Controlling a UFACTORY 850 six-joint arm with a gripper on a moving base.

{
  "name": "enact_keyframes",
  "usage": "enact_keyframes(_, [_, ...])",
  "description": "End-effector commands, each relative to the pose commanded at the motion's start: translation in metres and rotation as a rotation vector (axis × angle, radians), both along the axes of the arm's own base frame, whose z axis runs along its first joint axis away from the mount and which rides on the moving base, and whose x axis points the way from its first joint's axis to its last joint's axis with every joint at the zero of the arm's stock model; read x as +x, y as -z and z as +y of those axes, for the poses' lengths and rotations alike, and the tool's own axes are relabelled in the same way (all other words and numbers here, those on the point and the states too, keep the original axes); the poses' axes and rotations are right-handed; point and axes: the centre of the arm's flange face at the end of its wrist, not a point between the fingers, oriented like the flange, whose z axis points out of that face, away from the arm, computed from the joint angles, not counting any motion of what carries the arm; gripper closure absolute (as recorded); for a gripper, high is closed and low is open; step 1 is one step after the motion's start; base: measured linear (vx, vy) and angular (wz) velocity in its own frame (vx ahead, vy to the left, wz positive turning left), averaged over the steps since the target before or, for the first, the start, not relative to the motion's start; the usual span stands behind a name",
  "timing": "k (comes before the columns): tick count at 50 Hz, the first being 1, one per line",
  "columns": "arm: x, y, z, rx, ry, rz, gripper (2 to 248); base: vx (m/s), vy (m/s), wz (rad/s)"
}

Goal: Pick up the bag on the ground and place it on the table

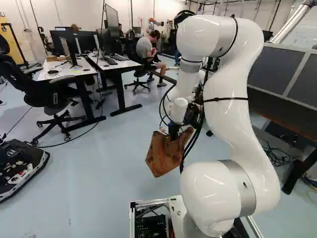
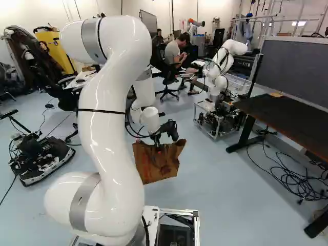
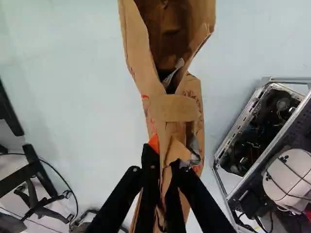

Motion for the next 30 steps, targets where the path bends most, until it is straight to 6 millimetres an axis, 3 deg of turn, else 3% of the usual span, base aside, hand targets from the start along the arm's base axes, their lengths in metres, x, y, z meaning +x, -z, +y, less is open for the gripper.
enact_keyframes(30, [-0.007, -0.042, 0.002, 0.011, -0.004, -0.015, 229, 0.0, 0.0, 0.0])
